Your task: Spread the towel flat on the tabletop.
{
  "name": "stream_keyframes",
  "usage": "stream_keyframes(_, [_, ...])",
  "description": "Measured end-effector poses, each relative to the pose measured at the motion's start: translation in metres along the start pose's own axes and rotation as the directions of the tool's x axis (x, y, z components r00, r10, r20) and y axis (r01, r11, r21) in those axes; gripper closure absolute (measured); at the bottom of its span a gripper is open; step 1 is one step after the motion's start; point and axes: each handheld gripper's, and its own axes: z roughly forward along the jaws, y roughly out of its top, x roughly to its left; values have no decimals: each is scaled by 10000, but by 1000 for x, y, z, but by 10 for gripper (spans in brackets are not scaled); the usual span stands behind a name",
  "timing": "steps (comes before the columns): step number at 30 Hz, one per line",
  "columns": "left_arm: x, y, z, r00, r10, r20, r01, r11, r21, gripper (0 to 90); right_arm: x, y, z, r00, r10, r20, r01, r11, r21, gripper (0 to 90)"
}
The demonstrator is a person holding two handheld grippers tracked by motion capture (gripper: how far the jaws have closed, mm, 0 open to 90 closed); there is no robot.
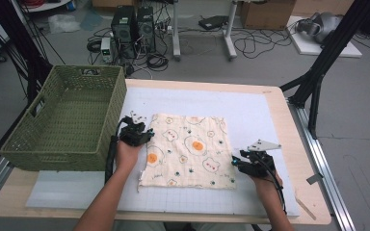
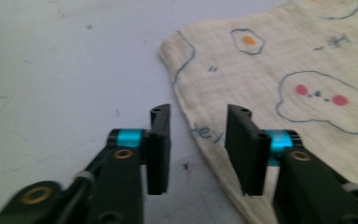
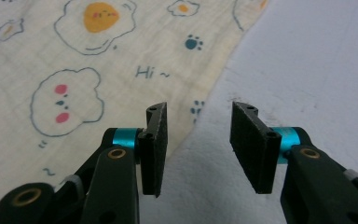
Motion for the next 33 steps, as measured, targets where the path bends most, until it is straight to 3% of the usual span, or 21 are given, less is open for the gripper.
stream_keyframes(1, [-1,-1,-2,9999,-35,102,36,10000,-77,505,2,-1,2,9997,-24,-259,25,10000,57,567])
stream_keyframes(2, [-2,-3,-4,9996,-52,289,56,9999,-149,505,2,-1,2,9997,-24,-259,25,10000,57,567])
stream_keyframes(4, [-4,-6,-8,9986,-30,527,38,9999,-149,467,5,-3,8,9976,-79,-690,109,9990,424,674])
stream_keyframes(6, [-5,-9,-13,9963,-69,856,81,9999,-136,464,7,-4,8,9942,-99,-1071,144,9990,420,803])
stream_keyframes(7, [-7,-13,-17,9931,-40,1173,54,9999,-115,459,7,-4,7,9939,-125,-1096,180,9986,494,856])
stream_keyframes(9, [-8,-15,-20,9921,35,1255,-27,10000,-62,444,9,-4,5,9949,-140,-999,201,9980,601,864])
stream_keyframes(10, [-9,-16,-23,9903,156,1381,-172,9998,109,444,10,-4,3,9967,-240,-772,297,9969,735,868])
stream_keyframes(12, [-13,-22,-34,9868,299,1593,-296,9996,-43,442,14,-6,-5,9988,-373,-307,403,9937,1045,866])
stream_keyframes(14, [-14,-25,-38,9849,285,1706,-285,9996,-24,453,15,-7,-7,9992,-344,-220,365,9942,1012,851])
stream_keyframes(15, [-18,-32,-44,9813,307,1901,-307,9995,-29,458,14,-9,-10,9993,-240,-273,259,9971,717,719])
stream_keyframes(18, [-21,-40,-49,9770,298,2110,-317,9995,55,480,11,-10,-14,9993,251,283,-259,9993,268,501])
stream_keyframes(19, [-25,-47,-53,9737,338,2255,-375,9992,125,480,11,-10,-17,9981,493,361,-498,9987,117,460])
stream_keyframes(22, [-28,-51,-56,9728,462,2271,-505,9986,130,483,10,-11,-21,9976,659,223,-656,9977,-143,425])
stream_keyframes(25, [-32,-56,-63,9707,649,2314,-690,9976,98,521,15,-14,-26,9985,536,-126,-538,9984,-165,429])
stream_keyframes(26, [-34,-58,-65,9695,879,2288,-904,9959,6,542,17,-16,-26,9988,428,-233,-431,9990,-108,439])
stream_keyframes(29, [-40,-60,-69,9593,1445,2426,-1461,9892,-116,746,24,-20,-21,9986,132,-515,-116,9994,314,492])
stream_keyframes(30, [-41,-60,-70,9562,1622,2435,-1654,9862,-73,851,26,-22,-17,9980,-8,-627,44,9984,568,538])
stream_keyframes(33, [-42,-60,-74,9585,1832,2187,-1904,9816,121,870,29,-24,-17,9968,-39,-801,91,9979,647,650])
